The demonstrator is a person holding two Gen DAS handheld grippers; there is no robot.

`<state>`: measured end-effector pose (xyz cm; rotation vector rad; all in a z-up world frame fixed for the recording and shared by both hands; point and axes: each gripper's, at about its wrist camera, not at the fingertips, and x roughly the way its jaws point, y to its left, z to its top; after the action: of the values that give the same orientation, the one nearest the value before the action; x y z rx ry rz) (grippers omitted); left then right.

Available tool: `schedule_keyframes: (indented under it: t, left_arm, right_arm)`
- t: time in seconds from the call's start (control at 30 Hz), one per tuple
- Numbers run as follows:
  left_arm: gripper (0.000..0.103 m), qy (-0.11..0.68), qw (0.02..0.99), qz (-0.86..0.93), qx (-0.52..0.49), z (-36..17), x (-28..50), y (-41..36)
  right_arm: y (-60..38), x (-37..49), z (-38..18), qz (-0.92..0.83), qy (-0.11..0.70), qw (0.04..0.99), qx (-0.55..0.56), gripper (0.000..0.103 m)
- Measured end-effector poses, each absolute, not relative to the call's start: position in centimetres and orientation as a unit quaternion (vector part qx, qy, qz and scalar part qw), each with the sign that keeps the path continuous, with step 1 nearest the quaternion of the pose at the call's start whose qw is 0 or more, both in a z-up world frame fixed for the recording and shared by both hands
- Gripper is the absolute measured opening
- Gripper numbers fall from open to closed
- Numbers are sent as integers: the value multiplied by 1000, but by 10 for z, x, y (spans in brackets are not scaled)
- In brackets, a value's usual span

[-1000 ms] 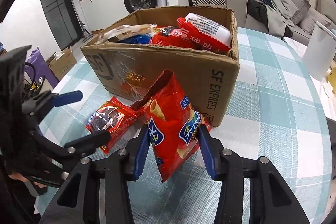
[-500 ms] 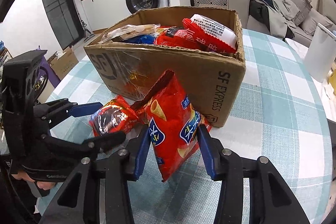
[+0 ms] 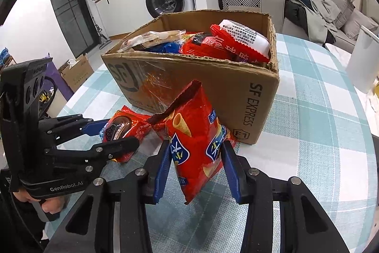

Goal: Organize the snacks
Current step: 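Grasp the red Oreo pack with left while right grasps red chip bag, then lift both held snacks and carry them over the cardboard box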

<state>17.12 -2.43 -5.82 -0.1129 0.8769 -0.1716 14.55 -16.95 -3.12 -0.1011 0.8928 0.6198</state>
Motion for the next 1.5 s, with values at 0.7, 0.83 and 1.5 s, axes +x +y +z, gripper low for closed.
schedule_keyframes:
  t: [0.7,0.83,1.5]
  left_arm:
    - [40,383,918,-83,-55,-7,126,-1]
    - [40,375,922,-81,-56,2,119,2]
    - [40,317,944,-70,-52,51,93,3]
  right_arm:
    - [-176,131,-4,318,394,862,-39,43]
    - [-178,126,3,319,385,865,-35,43]
    - [-196,108,37,332,340,880,10,43]
